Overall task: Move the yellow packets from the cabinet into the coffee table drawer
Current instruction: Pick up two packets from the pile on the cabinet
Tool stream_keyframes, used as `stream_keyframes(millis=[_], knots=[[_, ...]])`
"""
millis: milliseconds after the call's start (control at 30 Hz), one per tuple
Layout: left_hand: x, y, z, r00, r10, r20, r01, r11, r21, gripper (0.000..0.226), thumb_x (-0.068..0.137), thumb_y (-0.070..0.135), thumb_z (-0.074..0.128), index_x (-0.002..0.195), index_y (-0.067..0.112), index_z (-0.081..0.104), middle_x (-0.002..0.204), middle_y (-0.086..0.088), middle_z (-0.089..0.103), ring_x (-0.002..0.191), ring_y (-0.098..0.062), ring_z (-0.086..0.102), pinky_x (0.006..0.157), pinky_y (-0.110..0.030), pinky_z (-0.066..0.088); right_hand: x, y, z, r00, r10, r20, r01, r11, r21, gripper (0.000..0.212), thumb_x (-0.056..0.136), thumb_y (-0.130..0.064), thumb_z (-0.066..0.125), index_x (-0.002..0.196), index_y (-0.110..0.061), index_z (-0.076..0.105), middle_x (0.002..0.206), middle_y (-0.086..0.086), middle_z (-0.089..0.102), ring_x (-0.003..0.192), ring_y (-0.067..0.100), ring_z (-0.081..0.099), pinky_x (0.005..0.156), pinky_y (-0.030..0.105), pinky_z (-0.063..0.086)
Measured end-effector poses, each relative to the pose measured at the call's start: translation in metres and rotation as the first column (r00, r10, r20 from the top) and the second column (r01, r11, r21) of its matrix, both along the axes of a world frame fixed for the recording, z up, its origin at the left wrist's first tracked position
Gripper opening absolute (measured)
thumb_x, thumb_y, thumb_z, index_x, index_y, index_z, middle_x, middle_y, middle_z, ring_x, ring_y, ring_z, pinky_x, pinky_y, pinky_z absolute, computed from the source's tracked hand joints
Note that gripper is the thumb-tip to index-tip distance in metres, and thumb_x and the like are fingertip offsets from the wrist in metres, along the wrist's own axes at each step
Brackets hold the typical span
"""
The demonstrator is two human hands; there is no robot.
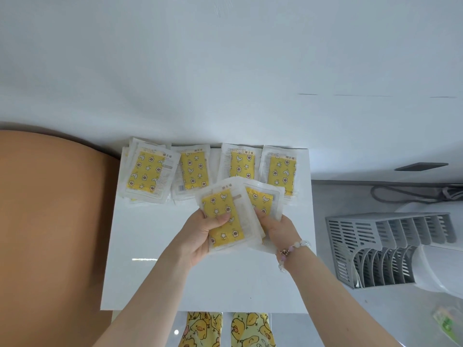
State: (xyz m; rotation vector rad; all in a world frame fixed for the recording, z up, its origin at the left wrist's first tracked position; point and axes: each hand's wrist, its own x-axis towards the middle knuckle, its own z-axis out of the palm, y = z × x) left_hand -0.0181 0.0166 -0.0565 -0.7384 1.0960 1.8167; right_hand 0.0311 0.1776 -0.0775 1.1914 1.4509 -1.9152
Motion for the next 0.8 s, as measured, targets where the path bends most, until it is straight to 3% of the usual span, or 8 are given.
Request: stream_keyframes(millis=[167,233,433,500,567,633,700,800], knots=[[-0.002,-0.001,0.016,0.996,-0.085,-0.019,0.083,0.993,-0.084,0.040,0.077,-0.002,0.064,0.116,0.005,0.060,0.110,-0.015,0.069,0.098,-0.030,0.068,0.076,-0.042,0.058,0.003,0.005,0.014,1.000,0.001,-0.027,-0.001,1.000,0.002,0.009,0.092,-0.023,0.060,0.090,-0.019,0.068,0.087,-0.002,0.072,0.081,0.017,0.067,0.067,0.028,0.054],[-0.005,0.000,0.031,0.992,-0.118,-0.046,0.110,0.983,-0.147,0.035,0.082,-0.004,0.062,0.116,0.006,0.059,0.106,-0.013,0.071,0.096,-0.028,0.069,0.076,-0.042,0.058,0.003,0.007,0.027,0.999,-0.047,-0.020,0.047,0.999,0.007,0.009,0.093,-0.023,0.059,0.093,-0.019,0.068,0.086,-0.004,0.071,0.083,0.016,0.067,0.072,0.029,0.052],[-0.013,0.024,0.121,0.927,-0.345,-0.150,0.295,0.914,-0.279,0.014,0.085,-0.003,0.064,0.091,0.008,0.057,0.064,0.002,0.071,0.058,-0.010,0.069,0.051,-0.023,0.054,0.020,0.018,0.114,0.986,-0.165,-0.014,0.165,0.986,0.019,0.008,0.087,-0.019,0.066,0.092,-0.013,0.070,0.082,0.001,0.072,0.078,0.021,0.067,0.069,0.031,0.054],[-0.022,0.036,0.154,0.887,-0.422,-0.185,0.369,0.891,-0.266,0.013,0.085,-0.002,0.065,0.096,0.003,0.062,0.076,-0.006,0.074,0.068,-0.019,0.071,0.057,-0.028,0.056,0.020,0.026,0.151,0.989,-0.147,-0.032,0.149,0.986,0.076,0.008,0.084,-0.020,0.069,0.089,-0.013,0.070,0.085,0.004,0.072,0.080,0.023,0.067,0.073,0.034,0.055],[-0.032,0.050,0.186,0.847,-0.485,-0.218,0.432,0.867,-0.250,0.026,0.085,0.000,0.065,0.111,0.000,0.063,0.096,-0.015,0.073,0.084,-0.029,0.071,0.064,-0.035,0.057,0.016,0.039,0.189,0.988,-0.151,-0.024,0.153,0.977,0.150,0.018,0.082,-0.024,0.072,0.093,-0.010,0.069,0.090,0.007,0.072,0.086,0.026,0.068,0.081,0.038,0.055],[-0.042,0.068,0.219,0.798,-0.539,-0.269,0.482,0.839,-0.251,0.028,0.086,0.002,0.064,0.114,0.001,0.063,0.101,-0.017,0.071,0.088,-0.032,0.070,0.067,-0.038,0.057,0.009,0.057,0.225,0.985,-0.164,-0.043,0.170,0.963,0.210,0.027,0.079,-0.026,0.075,0.098,-0.008,0.069,0.094,0.009,0.072,0.090,0.027,0.068,0.086,0.040,0.055],[-0.049,0.086,0.254,0.751,-0.571,-0.332,0.509,0.820,-0.261,0.025,0.086,0.003,0.065,0.111,0.002,0.064,0.098,-0.015,0.072,0.086,-0.031,0.070,0.070,-0.040,0.057,0.004,0.073,0.261,0.978,-0.191,-0.077,0.205,0.944,0.260,0.036,0.075,-0.030,0.078,0.102,-0.008,0.068,0.094,0.007,0.071,0.087,0.024,0.068,0.080,0.036,0.056],[-0.054,0.108,0.298,0.695,-0.582,-0.422,0.514,0.813,-0.273,0.020,0.086,0.005,0.065,0.106,0.007,0.065,0.093,-0.011,0.071,0.080,-0.027,0.068,0.067,-0.036,0.055,0.006,0.089,0.315,0.973,-0.208,-0.105,0.231,0.912,0.339,0.037,0.080,-0.038,0.073,0.099,-0.008,0.064,0.086,0.002,0.065,0.074,0.015,0.061,0.059,0.019,0.049]])
